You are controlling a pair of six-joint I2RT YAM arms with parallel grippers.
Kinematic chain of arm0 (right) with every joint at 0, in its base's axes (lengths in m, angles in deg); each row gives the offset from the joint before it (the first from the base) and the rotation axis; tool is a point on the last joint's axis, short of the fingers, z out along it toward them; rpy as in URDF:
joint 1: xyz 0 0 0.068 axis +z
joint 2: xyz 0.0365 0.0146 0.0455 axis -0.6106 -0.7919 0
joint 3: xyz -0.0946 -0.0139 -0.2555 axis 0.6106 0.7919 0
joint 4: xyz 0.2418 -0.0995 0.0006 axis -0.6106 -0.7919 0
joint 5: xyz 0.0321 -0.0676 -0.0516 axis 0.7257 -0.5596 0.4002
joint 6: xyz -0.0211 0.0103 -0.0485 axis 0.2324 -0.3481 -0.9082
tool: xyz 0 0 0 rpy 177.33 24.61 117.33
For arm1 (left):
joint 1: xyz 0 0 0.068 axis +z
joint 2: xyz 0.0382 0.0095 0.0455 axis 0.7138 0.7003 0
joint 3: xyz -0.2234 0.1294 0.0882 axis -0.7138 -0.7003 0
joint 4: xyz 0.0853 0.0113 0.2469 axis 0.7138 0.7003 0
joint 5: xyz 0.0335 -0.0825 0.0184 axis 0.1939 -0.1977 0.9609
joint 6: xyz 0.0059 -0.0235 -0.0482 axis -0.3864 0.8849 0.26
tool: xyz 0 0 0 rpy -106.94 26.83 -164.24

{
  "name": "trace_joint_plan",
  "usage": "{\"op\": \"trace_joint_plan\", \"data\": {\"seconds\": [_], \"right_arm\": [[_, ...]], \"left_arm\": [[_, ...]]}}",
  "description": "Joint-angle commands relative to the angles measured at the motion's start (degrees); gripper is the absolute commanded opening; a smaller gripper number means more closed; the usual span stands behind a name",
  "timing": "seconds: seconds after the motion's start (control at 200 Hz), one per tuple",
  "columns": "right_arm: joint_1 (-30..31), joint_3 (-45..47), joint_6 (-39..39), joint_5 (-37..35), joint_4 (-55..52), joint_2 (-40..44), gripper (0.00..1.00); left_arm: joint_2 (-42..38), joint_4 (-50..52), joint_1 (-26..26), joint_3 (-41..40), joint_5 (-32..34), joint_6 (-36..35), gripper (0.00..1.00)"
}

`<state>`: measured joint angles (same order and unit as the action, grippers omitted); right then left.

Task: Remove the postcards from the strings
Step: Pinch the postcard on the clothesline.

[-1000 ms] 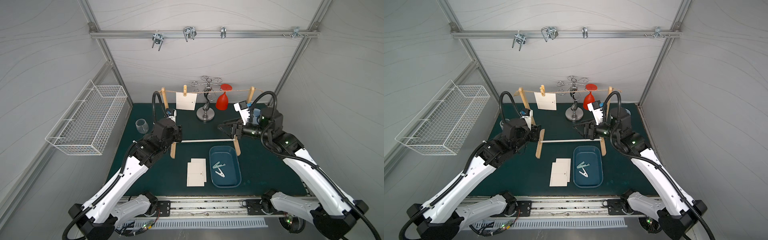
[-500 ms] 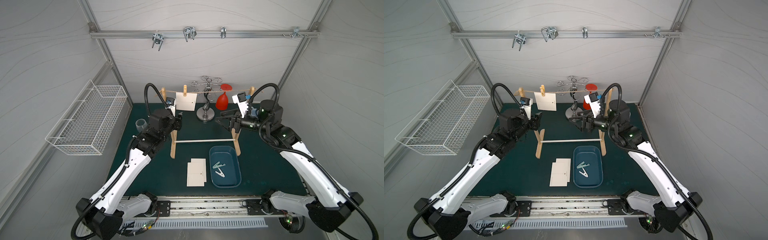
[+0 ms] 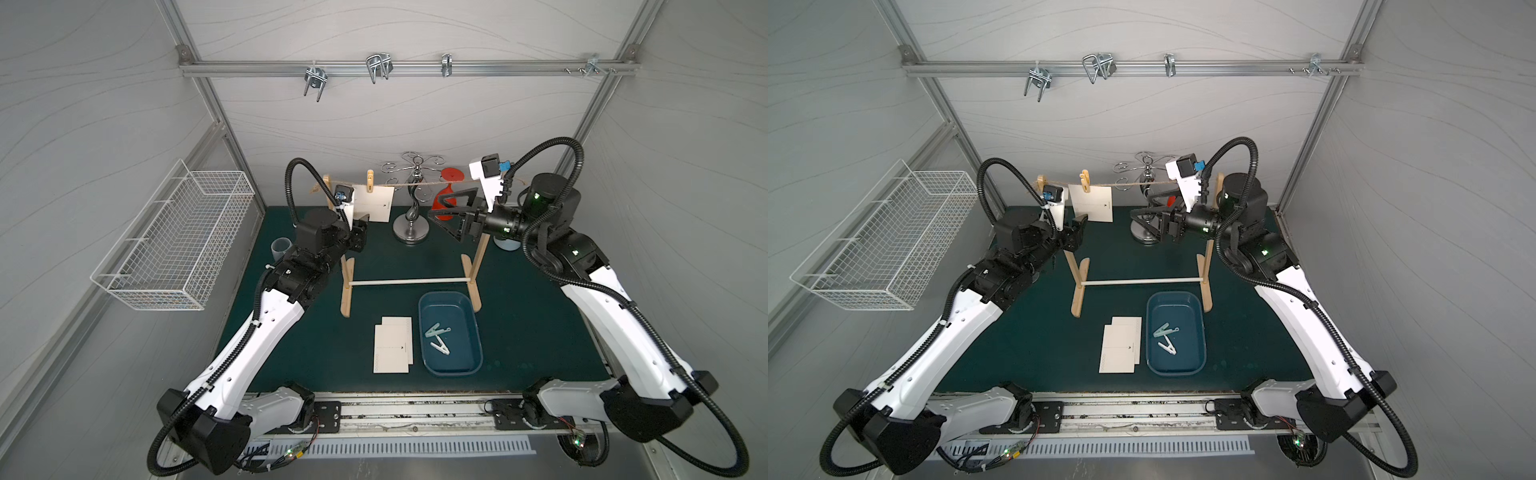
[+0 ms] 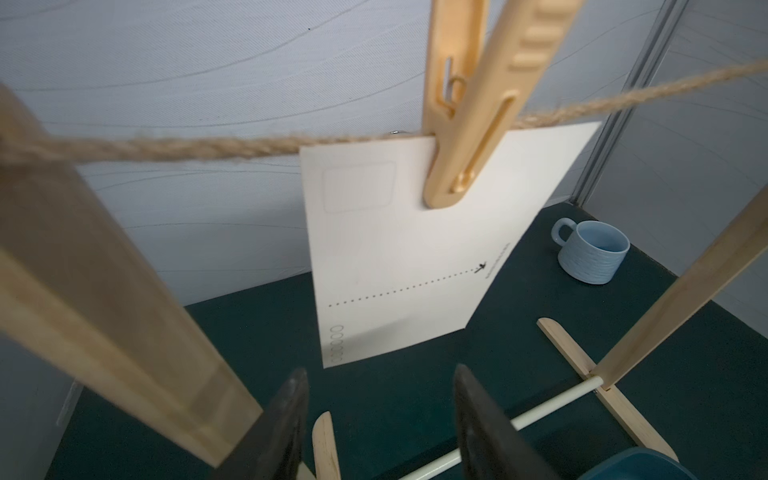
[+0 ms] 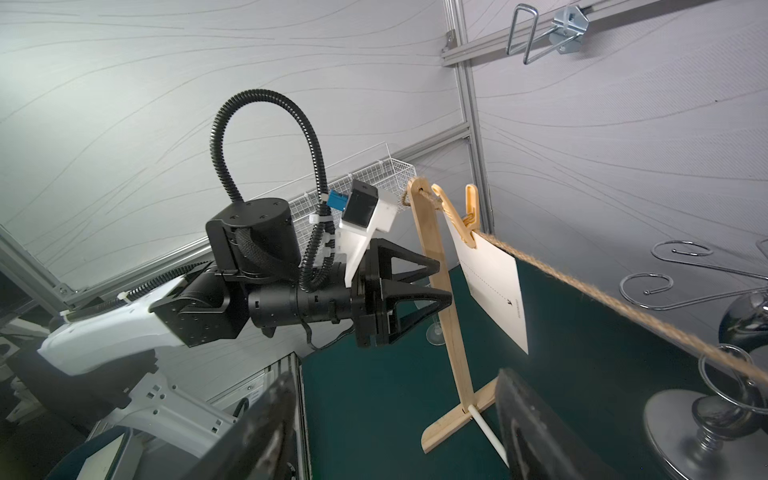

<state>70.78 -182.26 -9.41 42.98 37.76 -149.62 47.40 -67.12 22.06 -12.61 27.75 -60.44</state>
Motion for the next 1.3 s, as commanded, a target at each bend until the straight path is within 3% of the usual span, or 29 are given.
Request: {"op": "trace_joint_plan", "data": {"seconds": [0.0, 0.79, 1.086, 1.296], "right_arm": [[0.13, -1.95, -1.18, 2.32, 1.43, -1.19, 0.76], [0.08, -7.40, -2.42, 5.76, -0.09, -5.86, 0.76], [0.09, -7.63, -2.10, 6.06, 0.21, -6.47, 0.76], [0.16, -9.02, -1.83, 7.32, -0.15, -7.53, 0.76]], "left_arm": [[0.49, -3.39, 1.87, 3.18, -2.94, -1.72, 0.57], [4.92, -3.74, 8.34, 4.98, -25.29, -1.92, 0.54], [3.34, -4.28, 9.46, 3.42, -28.75, -1.86, 0.47], [2.72, -5.93, 10.64, 2.35, -30.42, -0.83, 0.51]]}}
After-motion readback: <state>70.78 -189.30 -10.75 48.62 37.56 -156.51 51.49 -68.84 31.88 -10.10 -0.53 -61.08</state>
